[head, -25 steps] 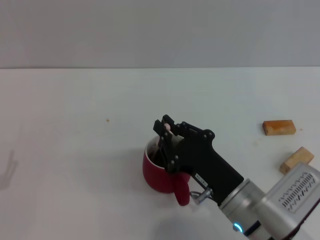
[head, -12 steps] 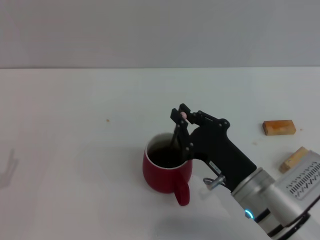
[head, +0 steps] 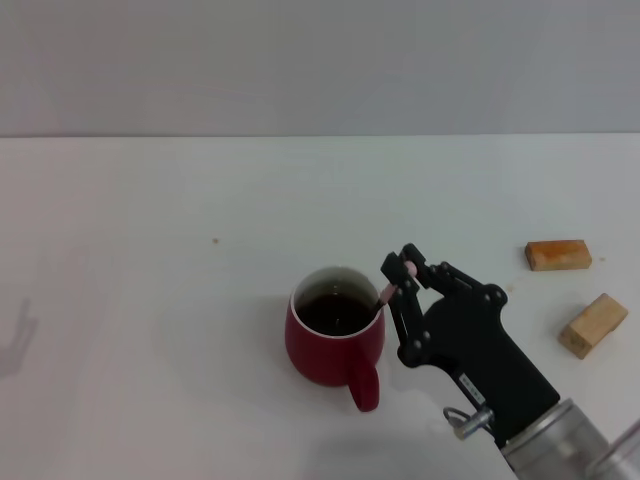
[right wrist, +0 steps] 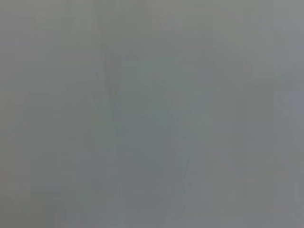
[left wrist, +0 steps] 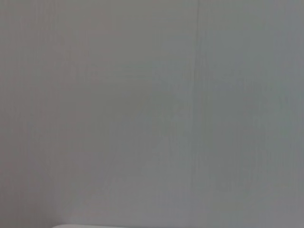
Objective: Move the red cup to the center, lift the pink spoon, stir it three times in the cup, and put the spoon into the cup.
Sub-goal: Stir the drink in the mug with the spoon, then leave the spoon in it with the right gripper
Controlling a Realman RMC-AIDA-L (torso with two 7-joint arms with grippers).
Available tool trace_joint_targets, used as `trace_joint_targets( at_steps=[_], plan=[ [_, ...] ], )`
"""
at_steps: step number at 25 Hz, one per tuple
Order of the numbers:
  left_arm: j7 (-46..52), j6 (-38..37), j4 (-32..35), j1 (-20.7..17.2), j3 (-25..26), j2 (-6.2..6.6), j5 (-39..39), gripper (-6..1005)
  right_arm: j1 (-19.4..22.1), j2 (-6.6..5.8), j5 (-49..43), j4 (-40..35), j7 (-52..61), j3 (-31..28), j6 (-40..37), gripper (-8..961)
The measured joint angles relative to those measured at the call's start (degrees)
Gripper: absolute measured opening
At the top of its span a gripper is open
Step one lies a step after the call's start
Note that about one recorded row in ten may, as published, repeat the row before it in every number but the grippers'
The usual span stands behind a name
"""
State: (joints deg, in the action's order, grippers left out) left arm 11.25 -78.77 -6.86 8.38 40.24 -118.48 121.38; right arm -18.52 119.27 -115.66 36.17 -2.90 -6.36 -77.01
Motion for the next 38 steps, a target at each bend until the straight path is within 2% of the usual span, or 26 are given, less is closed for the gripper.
trace_joint_targets(
  at_steps=[9, 17, 22, 29, 38],
  plan=[
    [0.0, 0.11, -0.02, 0.05, -0.36, 0.0, 0.17, 852, -1.23, 0.29, -0.59, 0.92, 0.3, 2.36, 1.2, 87],
    [0.0, -0.09, -0.45, -0.58, -0.42, 0.09, 0.17, 852, -6.34, 0.52, -1.06, 1.77, 0.36, 2.26, 5.85, 87],
    [0.0, -0.26, -0.51, -0.77, -0.43, 0.09, 0.2, 852, -7.65, 0.53, -1.07, 0.48, 0.16, 1.2, 6.5, 86],
    [0.0, -0.69, -0.63, -1.11, -0.42, 0.02, 0.31, 852, -7.06, 0.34, -0.87, -2.2, 0.13, -0.76, 6.0, 86],
    [0.0, -0.79, -0.73, -1.17, -0.42, 0.0, 0.45, 852, -3.97, 0.02, -1.0, -2.64, -0.02, -1.45, 3.2, 86]
  ],
)
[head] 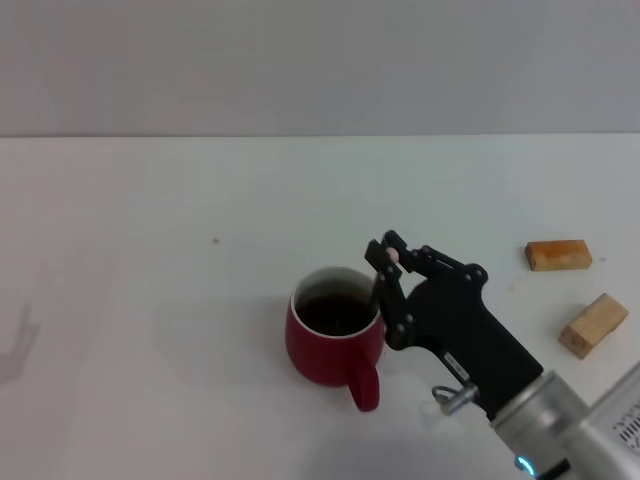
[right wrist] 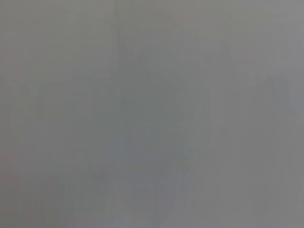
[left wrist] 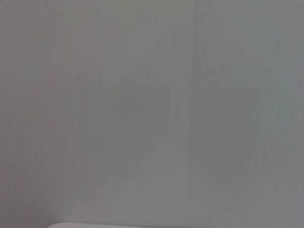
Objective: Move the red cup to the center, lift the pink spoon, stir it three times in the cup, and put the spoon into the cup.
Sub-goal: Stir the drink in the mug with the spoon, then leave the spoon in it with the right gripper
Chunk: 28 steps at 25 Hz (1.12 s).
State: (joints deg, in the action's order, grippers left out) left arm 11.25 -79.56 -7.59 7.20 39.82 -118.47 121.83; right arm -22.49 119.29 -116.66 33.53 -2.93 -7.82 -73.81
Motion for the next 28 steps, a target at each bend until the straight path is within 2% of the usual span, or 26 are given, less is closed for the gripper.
trace_joint_targets(
  at_steps=[6, 11, 15, 28],
  plan=[
    [0.0, 0.0, -0.05, 0.0, 0.0, 0.0, 0.1, 852, 4.42, -0.03, -1.3, 1.44, -0.02, 0.83, -2.21, 85],
    [0.0, 0.2, -0.06, 0.16, -0.06, 0.0, 0.15, 852, 5.49, 0.01, -4.1, 3.28, -0.04, 1.05, -2.16, 85],
    [0.0, 0.26, -0.06, 0.23, -0.14, 0.0, 0.27, 852, 4.67, 0.18, -5.33, 3.97, -0.06, 1.05, -1.19, 86],
    [0.0, 0.18, -0.06, -0.1, -0.18, 0.0, 0.24, 852, -2.69, 0.51, -5.18, 0.71, -0.06, -1.73, 3.79, 86]
  ],
)
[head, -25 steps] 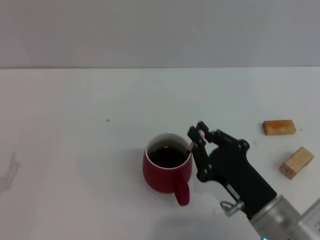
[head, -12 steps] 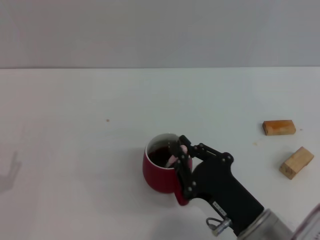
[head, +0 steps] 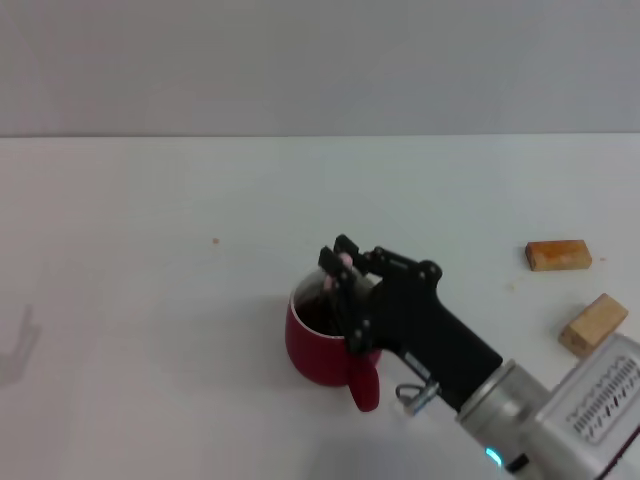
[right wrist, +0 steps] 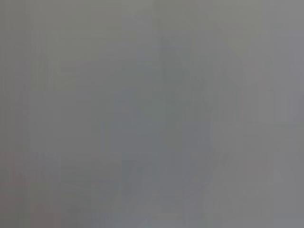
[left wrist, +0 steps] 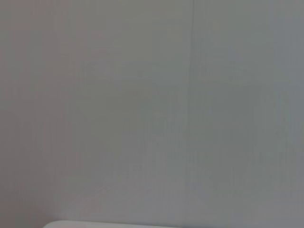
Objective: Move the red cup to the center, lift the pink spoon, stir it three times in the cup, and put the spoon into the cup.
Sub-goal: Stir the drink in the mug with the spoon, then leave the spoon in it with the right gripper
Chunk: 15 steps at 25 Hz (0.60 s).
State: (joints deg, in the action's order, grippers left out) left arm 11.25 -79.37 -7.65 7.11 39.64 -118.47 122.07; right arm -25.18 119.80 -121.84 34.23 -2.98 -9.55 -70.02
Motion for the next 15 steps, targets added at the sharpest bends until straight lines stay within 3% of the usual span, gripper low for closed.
trace_joint_targets(
  at_steps=[7, 15],
  plan=[
    [0.0, 0.02, 0.0, 0.01, 0.0, 0.0, -0.01, 852, 0.28, -0.34, -0.02, -2.86, -0.08, -3.29, -0.45, 86],
    [0.0, 0.01, 0.0, -0.03, -0.04, -0.08, 0.01, 852, 6.4, -0.52, -1.33, -0.96, -0.1, -3.11, -3.02, 87]
  ],
)
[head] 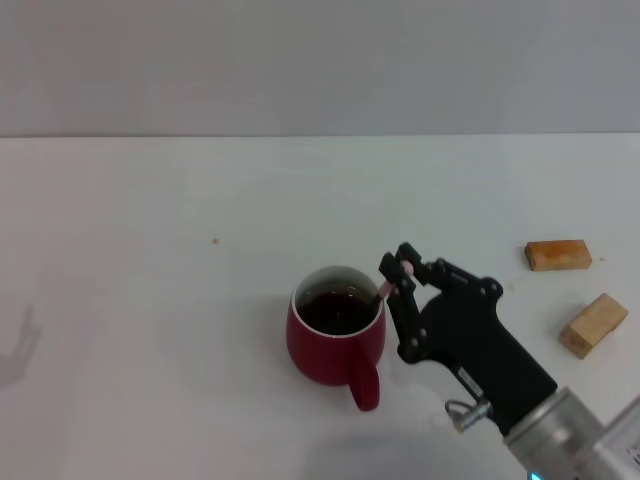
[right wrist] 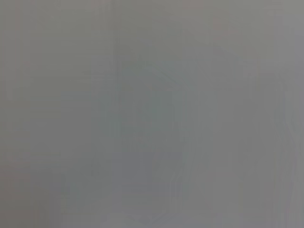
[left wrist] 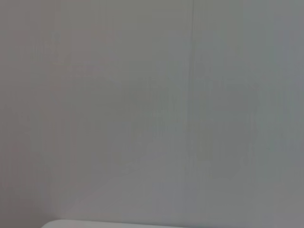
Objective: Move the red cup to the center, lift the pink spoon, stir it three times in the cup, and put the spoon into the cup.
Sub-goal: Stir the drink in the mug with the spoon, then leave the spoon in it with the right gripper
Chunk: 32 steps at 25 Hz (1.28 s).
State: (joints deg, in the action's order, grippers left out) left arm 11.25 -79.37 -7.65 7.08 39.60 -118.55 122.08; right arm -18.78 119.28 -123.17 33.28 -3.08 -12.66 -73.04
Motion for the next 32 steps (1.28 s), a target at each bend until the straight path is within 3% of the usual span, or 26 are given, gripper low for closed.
trace_joint_targets(
  at_steps=[8, 21, 29, 32],
  plan=[
    [0.0, -0.14, -0.63, -0.54, -0.18, 0.04, 0.0, 852, 3.0, -0.01, -2.63, 3.83, 0.31, 1.18, 0.0, 88],
    [0.0, -0.18, -0.61, -0.59, -0.23, 0.17, 0.0, 852, -5.05, 0.41, -2.16, 4.4, 0.56, 0.18, 8.51, 91],
    [0.0, -0.17, -0.61, -0.57, -0.23, 0.17, -0.06, 852, -5.23, 0.14, -2.15, 4.17, 0.59, -0.82, 9.33, 92],
    [0.0, -0.17, -0.61, -0.56, -0.23, 0.17, -0.03, 852, -5.29, 0.07, -2.45, 4.21, 0.61, -0.51, 9.35, 159]
  ],
)
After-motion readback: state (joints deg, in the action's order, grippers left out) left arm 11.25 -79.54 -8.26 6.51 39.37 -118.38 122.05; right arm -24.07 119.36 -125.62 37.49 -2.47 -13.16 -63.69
